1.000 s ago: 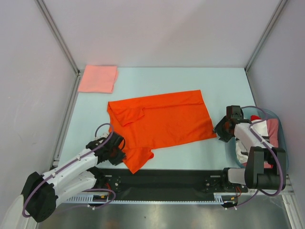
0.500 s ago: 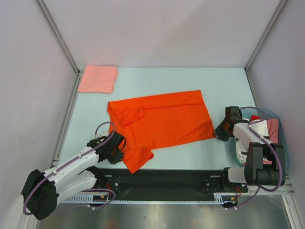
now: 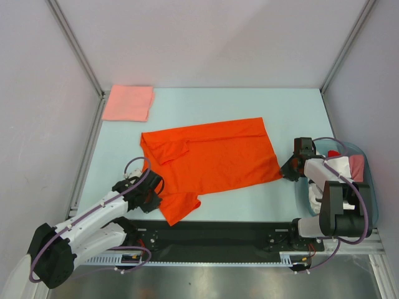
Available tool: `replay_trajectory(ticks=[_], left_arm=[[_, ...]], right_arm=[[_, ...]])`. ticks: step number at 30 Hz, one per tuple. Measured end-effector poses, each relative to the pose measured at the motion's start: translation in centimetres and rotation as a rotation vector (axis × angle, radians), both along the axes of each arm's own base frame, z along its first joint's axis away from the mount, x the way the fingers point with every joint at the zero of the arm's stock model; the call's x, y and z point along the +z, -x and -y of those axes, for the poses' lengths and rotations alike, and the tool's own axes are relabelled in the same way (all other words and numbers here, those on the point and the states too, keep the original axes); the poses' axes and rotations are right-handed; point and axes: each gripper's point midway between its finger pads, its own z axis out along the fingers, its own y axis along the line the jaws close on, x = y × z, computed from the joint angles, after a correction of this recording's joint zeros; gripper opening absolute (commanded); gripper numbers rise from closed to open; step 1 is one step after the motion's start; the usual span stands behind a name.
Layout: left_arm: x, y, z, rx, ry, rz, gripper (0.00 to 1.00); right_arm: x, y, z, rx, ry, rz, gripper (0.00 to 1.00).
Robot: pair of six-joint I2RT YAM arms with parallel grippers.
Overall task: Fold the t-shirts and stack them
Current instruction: Fold the tshirt
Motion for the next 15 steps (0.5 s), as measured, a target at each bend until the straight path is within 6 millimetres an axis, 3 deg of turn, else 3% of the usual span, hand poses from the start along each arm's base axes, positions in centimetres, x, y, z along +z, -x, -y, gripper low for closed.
replay_trajectory(ticks=[5,15], left_arm=[[0.4,-0.2,0.1,-0.009,0.006,0.016,0.07],[0.4,-0.3,0.1,-0.011,0.006,0.018,0.06]], right_arm=[[0.1,0.8,-0.2,0.007,0.013,-0.005,0.34],[-0.1,1.8,-0.3,0.013,0.017,-0.023,0.31]])
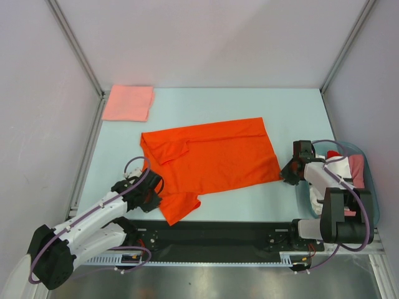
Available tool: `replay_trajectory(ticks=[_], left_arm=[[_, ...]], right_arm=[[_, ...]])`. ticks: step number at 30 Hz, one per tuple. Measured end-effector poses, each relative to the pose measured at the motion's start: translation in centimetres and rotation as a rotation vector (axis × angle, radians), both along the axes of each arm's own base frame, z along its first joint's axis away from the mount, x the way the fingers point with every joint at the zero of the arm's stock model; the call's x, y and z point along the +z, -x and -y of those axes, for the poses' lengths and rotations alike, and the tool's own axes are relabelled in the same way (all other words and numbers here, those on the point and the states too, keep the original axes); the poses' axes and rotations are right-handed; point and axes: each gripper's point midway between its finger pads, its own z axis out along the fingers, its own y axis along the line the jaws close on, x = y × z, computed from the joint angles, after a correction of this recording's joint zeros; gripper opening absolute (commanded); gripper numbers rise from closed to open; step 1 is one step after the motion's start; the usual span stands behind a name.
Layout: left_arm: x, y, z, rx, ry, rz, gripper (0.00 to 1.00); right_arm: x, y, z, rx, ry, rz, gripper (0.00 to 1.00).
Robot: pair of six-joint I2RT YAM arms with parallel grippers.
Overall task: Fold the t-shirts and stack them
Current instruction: Fold the tshirt
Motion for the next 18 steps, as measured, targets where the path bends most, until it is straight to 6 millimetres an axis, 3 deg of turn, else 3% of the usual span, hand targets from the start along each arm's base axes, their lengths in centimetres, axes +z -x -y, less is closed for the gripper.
replay_trajectory(ticks=[9,12,16,18], left_arm=[[0.3,-0.1,0.1,-0.014,0.006,0.015,0.01],[0.4,-0.2,0.1,-0.015,0.011,0.023,0.00],[0.5,-0.2,0.1,-0.015,0.015,0.029,0.00],[0.5,-0.2,0.2,-0.015,0.016,0.030,0.00]], right_arm=[[0.0,-1.9,0.3,0.009,0.010,0.022,0.23],[-0.1,-1.9,0.4,0.011,0.012,0.026,0.19],[-0.1,-1.6,0.4,0.010,0.014,0.042,0.05],[-0.1,-1.3,0.3,0.008,0.010,0.047,0.04]])
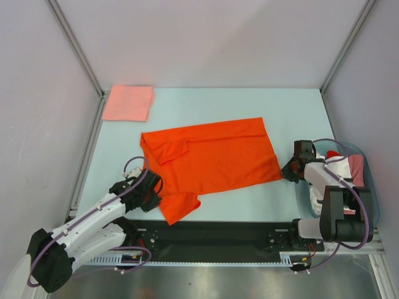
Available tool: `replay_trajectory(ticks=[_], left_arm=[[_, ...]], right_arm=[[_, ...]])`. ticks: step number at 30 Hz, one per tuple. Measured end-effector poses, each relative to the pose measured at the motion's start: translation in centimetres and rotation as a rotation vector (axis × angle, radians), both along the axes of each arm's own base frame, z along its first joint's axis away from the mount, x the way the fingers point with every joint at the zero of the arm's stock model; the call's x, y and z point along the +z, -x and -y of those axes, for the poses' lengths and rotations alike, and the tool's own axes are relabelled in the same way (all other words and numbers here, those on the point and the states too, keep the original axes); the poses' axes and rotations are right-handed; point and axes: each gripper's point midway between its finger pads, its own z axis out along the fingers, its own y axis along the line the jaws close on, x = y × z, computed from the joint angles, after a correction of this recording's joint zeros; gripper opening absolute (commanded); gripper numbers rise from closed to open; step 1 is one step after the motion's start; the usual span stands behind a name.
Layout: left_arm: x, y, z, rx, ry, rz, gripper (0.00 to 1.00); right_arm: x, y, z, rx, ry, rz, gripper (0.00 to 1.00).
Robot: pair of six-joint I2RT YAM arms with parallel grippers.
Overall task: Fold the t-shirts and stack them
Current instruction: Fold the tshirt
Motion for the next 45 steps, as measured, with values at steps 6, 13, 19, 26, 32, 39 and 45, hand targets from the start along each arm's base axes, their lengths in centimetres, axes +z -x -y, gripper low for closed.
replay_trajectory(ticks=[6,13,19,26,32,39,45], left_arm=[[0.1,-0.1,0.1,0.000,0.005,0.006,0.00],[0.3,-0.2,0.2,-0.001,0.013,0.016,0.00],[1.2,-0.6,0.5,-0.008,0.048,0.068,0.00],[1.4,-0.7,0.5,-0.021,0.044,0.071,0.00],[3.9,-2.1,1.2,-0.062,0.042,0.120,0.00],[9.6,-6.5,1.9,-0.075,0.045,0.236,0.00],[10.8,-8.4,0.5,-0.051,0.013,0.251,0.00]], right_arm=[[0.0,0.3,-0.1,0.000,-0.006,0.003,0.00],[0.1,1.1,-0.6,0.016,-0.030,-0.018,0.00],[0.3,3.2,-1.7,0.043,-0.095,-0.073,0.00],[0.7,3.8,-2.1,0.060,-0.139,-0.095,0.00],[1.6,3.0,-2.2,0.067,-0.174,-0.074,0.00],[3.8,0.1,-2.1,0.080,-0.200,-0.029,0.00],[4.5,-1.0,-2.1,0.097,-0.209,-0.018,0.00]])
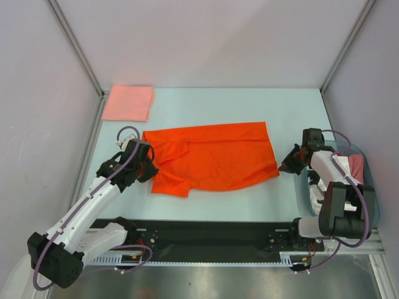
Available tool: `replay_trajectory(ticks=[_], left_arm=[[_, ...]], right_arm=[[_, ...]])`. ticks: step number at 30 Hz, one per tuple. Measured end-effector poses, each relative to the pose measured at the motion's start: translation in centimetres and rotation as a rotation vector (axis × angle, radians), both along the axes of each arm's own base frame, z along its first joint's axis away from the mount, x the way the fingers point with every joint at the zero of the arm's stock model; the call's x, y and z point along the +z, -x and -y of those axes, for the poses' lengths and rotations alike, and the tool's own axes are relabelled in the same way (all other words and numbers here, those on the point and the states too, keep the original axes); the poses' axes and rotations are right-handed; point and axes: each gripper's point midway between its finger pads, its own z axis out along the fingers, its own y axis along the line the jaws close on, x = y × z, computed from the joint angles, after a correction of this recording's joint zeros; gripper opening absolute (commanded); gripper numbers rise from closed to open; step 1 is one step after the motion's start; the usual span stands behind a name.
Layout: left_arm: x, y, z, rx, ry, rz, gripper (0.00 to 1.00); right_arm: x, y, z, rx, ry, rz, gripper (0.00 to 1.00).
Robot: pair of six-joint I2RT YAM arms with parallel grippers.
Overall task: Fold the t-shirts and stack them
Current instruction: Fold the tshirt
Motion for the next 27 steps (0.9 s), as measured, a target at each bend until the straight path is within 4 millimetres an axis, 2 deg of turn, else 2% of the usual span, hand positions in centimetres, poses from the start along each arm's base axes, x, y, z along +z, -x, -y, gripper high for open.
replay_trajectory(ticks=[5,9,17,27], left_arm=[[-0.2,-0.8,-0.9,0.006,-0.010,-0.022,0.00],[-0.1,-1.7,-1.5,0.004,-0.018,-0.032,0.00],[0.5,-5.1,-2.9,0.020,-0.029,-0.027,0.00],[-0.2,-8.6,-2.8,-0.007,-0.030,-0.038,0.00]], right_arm=[[0.2,-0.9,-0.1,0.017,-0.009,-0.008,0.00],[1.0,-2.6,-0.2,0.033,-0.021,0.010,0.00],[1.6,-6.4,-0.2,0.050,-0.037,0.045,0.00],[0.9,-10.1,-0.4,0.088,-0.044,0.047,0.00]])
